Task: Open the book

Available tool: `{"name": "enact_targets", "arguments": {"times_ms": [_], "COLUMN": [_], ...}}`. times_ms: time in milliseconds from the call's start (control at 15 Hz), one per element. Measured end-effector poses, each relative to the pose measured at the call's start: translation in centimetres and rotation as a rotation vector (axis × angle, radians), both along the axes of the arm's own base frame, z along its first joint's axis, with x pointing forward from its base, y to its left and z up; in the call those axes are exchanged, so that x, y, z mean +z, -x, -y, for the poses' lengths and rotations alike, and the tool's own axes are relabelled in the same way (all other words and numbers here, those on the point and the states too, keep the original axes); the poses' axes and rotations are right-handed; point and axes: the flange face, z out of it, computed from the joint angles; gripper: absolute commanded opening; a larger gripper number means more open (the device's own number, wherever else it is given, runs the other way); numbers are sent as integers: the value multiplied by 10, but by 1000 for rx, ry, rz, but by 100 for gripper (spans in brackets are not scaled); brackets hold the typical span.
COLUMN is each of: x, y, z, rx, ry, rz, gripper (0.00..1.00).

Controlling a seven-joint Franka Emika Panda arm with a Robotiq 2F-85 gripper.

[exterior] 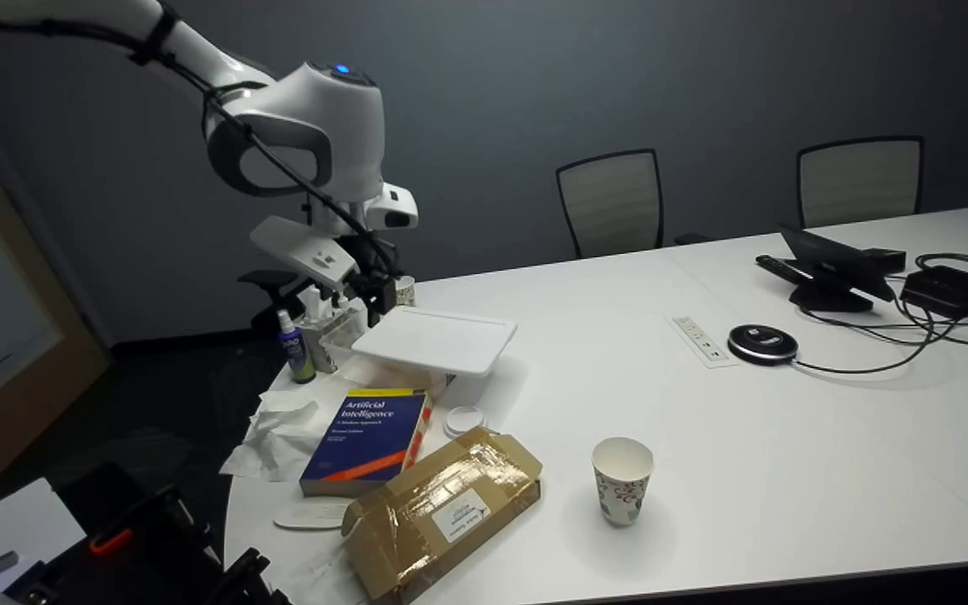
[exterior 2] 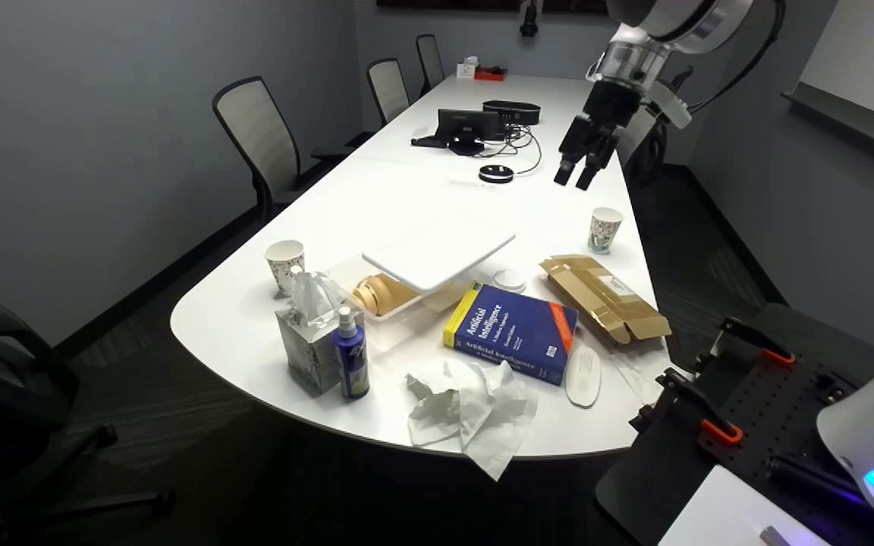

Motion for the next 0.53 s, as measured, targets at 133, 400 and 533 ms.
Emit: {"name": "enact_targets", "arguments": {"times_ms": [133,400,533], "x": [-41,-120,-151], "y": [-5,-12,-18], "z": [-16,-32,-34], "rx": [95,280,337], "ry": [-58,-157,-191], "rz": [-26,-117,-158], "gripper": [100,100,100]}}
